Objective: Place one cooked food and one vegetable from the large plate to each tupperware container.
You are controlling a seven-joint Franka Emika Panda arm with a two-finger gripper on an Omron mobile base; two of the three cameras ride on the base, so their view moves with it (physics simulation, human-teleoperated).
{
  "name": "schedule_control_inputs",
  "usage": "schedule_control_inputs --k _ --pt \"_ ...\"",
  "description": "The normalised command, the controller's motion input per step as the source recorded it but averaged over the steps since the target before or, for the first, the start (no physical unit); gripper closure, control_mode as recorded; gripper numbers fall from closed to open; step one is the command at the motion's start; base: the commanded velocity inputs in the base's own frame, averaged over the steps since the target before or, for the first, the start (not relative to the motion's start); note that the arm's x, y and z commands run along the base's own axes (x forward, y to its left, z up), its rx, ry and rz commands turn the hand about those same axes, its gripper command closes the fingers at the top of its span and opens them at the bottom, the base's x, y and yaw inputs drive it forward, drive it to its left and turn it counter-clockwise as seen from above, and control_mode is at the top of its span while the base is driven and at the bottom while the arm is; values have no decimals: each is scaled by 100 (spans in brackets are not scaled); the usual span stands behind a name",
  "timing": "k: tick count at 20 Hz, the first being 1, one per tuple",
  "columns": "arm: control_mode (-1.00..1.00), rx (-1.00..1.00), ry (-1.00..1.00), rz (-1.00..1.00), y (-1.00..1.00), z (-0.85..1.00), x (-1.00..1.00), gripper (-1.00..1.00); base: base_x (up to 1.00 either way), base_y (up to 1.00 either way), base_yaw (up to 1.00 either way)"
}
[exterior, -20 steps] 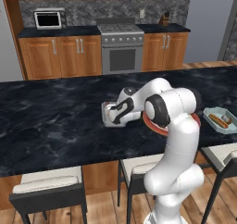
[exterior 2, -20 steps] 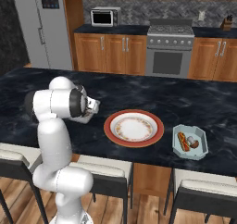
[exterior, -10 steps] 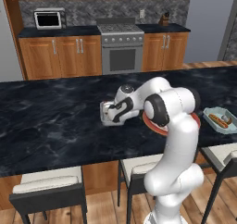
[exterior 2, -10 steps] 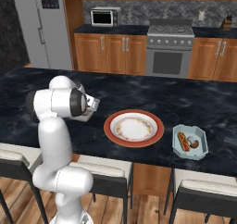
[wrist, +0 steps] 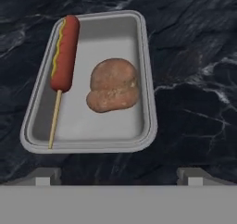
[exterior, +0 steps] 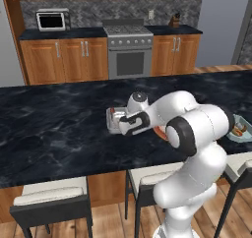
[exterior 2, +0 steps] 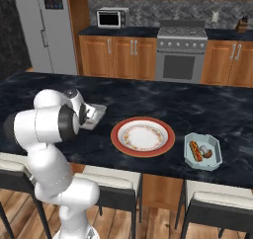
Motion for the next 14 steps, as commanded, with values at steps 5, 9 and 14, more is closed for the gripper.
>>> schedule_control_inputs --k 5,9,14 --pt "-100 0 -7 -2 -38 76 -100 -100 0 0 0" --pt "-100 0 -3 0 -59 93 -99 -100 0 0 0" --pt "-100 0 0 1 -53 100 -88 -100 0 0 0"
